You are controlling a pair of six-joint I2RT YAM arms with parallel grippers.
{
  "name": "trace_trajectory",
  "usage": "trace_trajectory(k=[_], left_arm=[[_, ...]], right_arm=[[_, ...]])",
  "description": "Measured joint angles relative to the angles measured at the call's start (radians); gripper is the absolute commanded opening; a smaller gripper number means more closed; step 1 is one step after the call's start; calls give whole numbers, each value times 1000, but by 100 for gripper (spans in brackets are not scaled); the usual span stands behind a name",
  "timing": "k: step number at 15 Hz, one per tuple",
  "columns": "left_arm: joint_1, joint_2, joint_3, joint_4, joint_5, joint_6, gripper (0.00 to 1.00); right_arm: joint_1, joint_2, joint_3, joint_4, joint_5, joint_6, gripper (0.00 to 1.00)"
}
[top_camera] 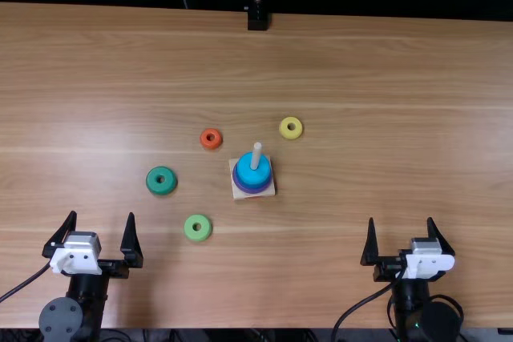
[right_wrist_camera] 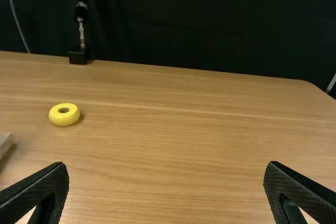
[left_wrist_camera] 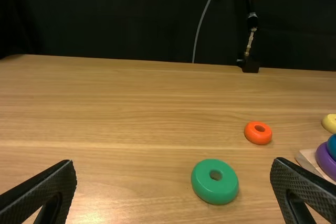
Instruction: Build the Hanoi tower: stack the rings onto the peg from bottom to top in this color order: purple, dark blue, light blue, dark green, light green, yellow, orange.
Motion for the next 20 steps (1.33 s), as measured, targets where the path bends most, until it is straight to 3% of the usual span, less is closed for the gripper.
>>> trace_trajectory(k=[20], left_arm=[[14, 0, 0, 0, 2, 0, 100]], right_arm=[[0, 0, 0, 0, 0, 0, 100]])
